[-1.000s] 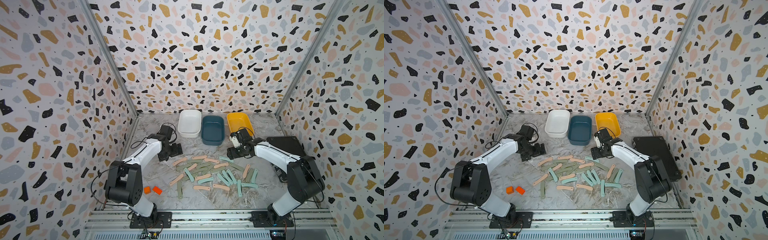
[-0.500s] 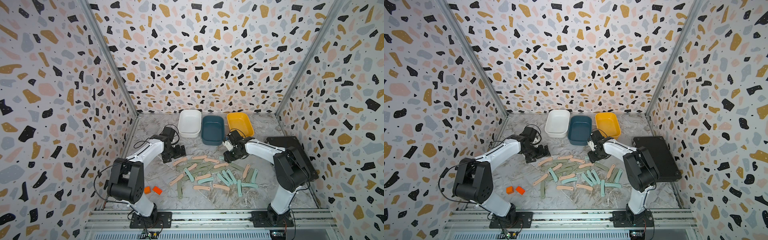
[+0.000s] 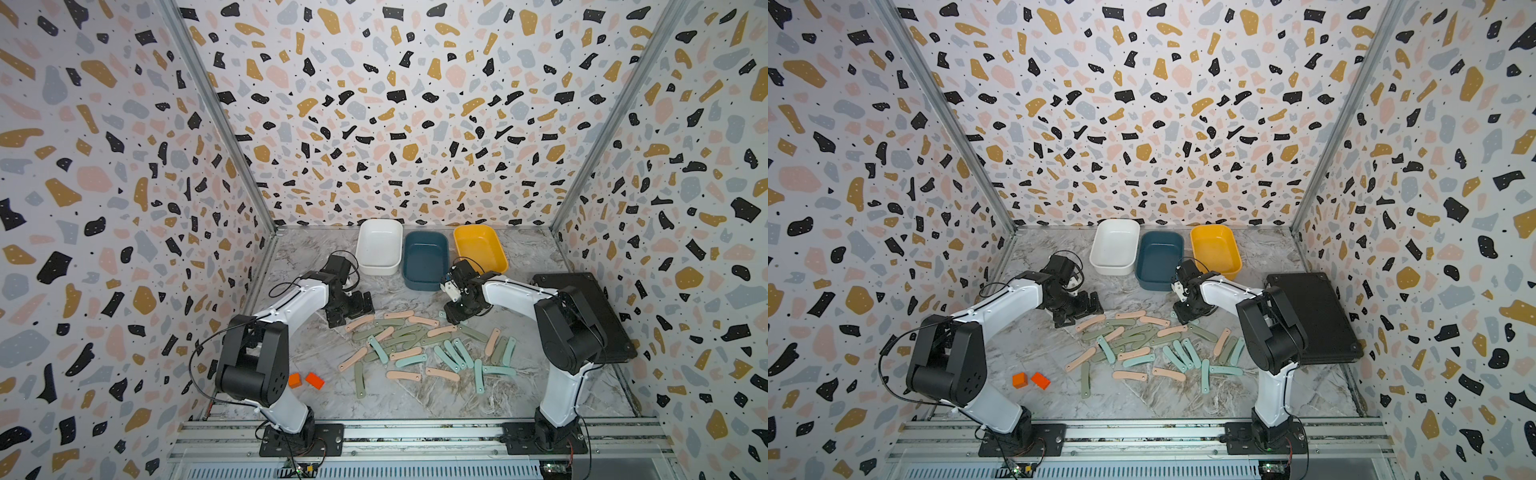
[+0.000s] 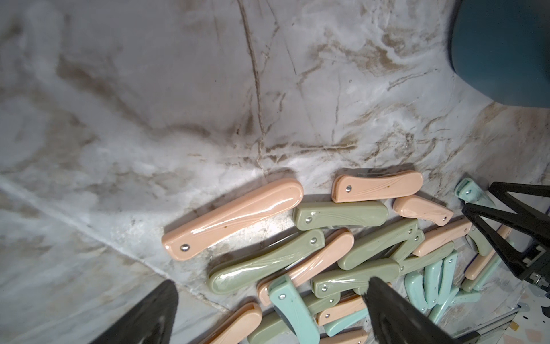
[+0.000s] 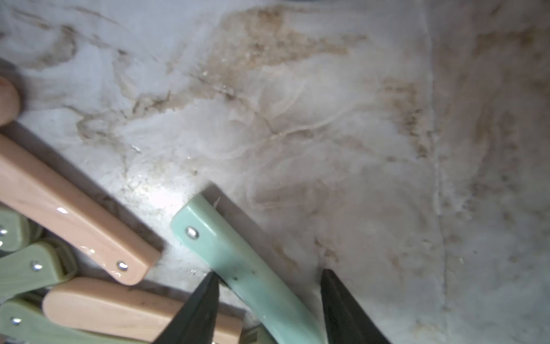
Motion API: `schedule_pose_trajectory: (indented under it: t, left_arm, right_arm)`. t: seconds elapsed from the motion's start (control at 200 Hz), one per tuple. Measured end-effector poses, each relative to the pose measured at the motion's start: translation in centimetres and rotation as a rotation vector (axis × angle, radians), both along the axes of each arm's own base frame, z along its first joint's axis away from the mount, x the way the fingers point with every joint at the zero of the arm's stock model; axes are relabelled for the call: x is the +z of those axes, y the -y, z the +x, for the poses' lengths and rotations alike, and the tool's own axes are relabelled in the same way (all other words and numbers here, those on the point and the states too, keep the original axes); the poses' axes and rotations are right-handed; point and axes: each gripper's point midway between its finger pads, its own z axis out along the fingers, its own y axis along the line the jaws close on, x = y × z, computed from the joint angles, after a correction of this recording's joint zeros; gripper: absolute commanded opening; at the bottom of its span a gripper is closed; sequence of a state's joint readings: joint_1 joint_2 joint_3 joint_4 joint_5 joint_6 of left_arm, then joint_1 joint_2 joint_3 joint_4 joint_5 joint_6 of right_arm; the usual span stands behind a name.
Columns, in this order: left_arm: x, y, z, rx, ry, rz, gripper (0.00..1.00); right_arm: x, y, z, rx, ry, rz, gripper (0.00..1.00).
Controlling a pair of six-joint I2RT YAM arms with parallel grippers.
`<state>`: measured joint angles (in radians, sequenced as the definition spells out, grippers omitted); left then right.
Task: Place the fruit knives into the storage box by color
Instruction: Pick up the fruit knife from the center of the board.
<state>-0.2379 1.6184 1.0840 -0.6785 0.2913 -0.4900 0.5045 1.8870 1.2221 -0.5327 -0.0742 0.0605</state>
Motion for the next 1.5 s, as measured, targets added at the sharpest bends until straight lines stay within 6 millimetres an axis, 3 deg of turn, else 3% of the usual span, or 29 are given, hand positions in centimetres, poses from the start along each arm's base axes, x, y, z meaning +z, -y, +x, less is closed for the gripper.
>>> schedule_pose_trajectory:
  t: [0.681,1.106,1.337,1.502]
  left_arm:
    - [0.4,1.1,-0.2,-0.017,-0.009,-0.065,0.99]
    - [0.5,0.8,-0.3,-0.013,-0.006,-0.048,0.99]
    - [0.5,0.8,-0.3,-0.013,-0.006,-0.047,0.99]
    - [0.5,0.8,-0.3,-0.013,-0.007,-0.048,0.99]
  right_arm:
    - [-0.1,1.4,0.2,-0.077,0.058,-0.036,0.29]
    - [-0.1,1.7,-0.1,-0.127,0.056,-0.030,0.30]
    - [-0.2,1.6,0.0,-0.144,0.055,-0.023,0.43]
    - [-0.2,1.6,0.3,-0.156,0.059,-0.024,0.33]
